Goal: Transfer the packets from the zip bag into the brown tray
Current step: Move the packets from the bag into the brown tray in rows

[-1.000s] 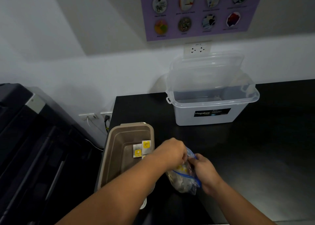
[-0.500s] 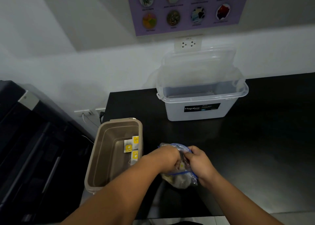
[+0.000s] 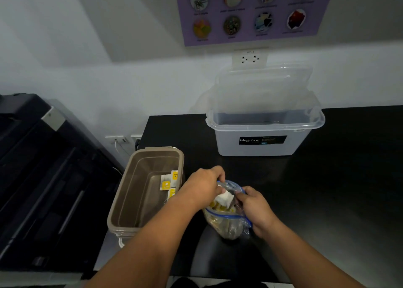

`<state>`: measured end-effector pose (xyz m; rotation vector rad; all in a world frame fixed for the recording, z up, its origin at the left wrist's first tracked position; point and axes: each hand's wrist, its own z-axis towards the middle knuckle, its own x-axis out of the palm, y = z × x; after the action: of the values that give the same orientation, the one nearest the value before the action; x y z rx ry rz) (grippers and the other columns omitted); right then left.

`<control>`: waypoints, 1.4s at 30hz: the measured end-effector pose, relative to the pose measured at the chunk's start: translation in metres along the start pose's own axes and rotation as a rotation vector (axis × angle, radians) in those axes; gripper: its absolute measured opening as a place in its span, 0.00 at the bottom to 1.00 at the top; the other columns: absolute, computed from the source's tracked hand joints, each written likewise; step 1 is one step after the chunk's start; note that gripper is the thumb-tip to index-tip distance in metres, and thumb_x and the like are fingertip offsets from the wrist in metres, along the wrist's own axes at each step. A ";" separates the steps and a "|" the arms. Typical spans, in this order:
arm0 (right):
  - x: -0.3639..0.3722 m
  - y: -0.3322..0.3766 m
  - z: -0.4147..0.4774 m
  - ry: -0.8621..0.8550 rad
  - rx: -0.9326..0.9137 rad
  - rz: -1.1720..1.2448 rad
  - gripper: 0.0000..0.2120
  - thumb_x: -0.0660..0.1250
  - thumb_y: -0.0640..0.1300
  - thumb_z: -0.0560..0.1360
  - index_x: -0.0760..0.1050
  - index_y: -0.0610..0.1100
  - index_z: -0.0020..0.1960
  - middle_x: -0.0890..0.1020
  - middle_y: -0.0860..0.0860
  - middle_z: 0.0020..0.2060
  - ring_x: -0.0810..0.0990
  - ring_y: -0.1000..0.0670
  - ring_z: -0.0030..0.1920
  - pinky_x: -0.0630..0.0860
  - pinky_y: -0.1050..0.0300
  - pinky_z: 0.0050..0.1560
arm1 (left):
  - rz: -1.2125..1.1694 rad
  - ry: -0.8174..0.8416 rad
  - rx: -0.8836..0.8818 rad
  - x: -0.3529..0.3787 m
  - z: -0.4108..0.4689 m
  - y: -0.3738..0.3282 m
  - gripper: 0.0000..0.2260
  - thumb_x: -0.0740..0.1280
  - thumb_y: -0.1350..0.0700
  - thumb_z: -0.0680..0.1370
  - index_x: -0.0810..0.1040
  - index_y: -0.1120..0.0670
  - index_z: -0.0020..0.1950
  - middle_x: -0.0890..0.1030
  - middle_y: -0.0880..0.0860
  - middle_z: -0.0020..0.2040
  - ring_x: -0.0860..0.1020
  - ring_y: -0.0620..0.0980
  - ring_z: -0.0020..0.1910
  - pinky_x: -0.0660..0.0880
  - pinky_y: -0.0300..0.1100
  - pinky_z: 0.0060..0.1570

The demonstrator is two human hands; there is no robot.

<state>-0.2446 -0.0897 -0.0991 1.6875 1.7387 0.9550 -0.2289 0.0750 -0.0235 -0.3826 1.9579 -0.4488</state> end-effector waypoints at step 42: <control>0.010 0.005 0.007 -0.043 0.044 0.013 0.08 0.63 0.42 0.84 0.80 0.41 0.58 0.88 0.42 0.45 0.89 0.42 0.45 0.85 0.43 0.48 | 0.016 -0.304 -0.614 -0.021 0.030 0.161 0.11 0.62 0.60 0.80 0.84 0.56 0.54 0.85 0.55 0.54 0.82 0.54 0.55 0.79 0.44 0.55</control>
<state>-0.2368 -0.0793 -0.0981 1.7359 1.7350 0.8859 -0.2034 0.2218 -0.0940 -0.7737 1.7617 0.2291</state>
